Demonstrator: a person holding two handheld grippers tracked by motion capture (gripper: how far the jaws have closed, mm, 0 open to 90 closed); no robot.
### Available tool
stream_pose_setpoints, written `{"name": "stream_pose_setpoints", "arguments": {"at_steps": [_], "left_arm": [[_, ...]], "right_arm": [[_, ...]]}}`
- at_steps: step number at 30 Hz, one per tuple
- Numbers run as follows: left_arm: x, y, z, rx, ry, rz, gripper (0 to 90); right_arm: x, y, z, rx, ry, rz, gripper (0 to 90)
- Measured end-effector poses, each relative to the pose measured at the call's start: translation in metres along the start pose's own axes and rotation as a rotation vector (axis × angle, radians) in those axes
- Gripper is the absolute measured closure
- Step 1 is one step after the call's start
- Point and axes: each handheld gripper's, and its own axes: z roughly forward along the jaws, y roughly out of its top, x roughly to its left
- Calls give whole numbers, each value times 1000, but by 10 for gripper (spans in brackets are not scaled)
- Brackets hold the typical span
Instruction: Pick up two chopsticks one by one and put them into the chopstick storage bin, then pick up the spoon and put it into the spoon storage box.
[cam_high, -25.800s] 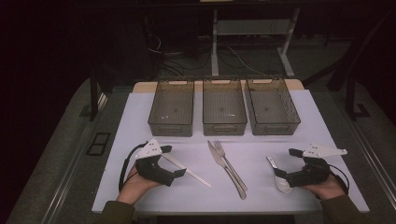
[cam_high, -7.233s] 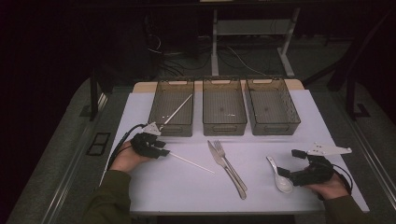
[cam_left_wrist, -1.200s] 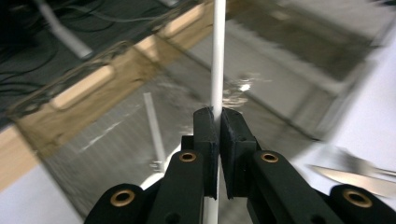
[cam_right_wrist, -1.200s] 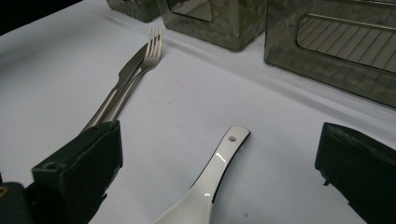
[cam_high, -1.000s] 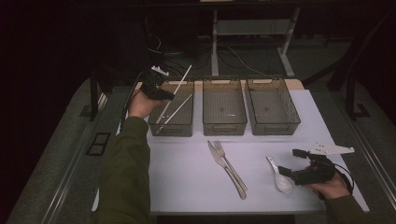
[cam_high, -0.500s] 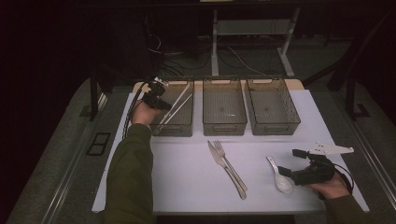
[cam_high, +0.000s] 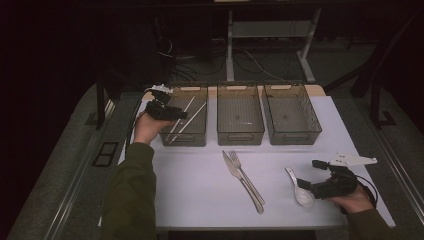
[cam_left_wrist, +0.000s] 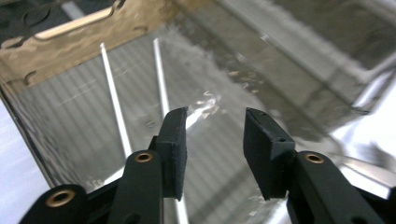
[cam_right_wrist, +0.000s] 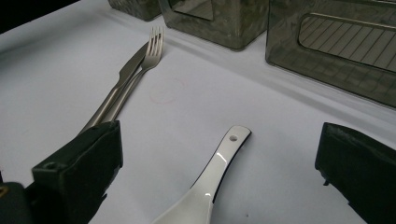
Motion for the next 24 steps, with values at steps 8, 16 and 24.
{"name": "stream_pose_setpoints", "arguments": {"at_steps": [8, 16, 24], "left_arm": [[-35, -22, -23, -71, -51, 70, 468], [-71, -55, -35, -105, -64, 136, 382], [-100, -87, -43, -156, -75, 152, 284]], "right_arm": [[-3, 1, 3, 14, 8, -2, 8], [-2, 6, 1, 33, 21, -1, 71], [-4, 4, -1, 98, 33, 25, 191]]}}
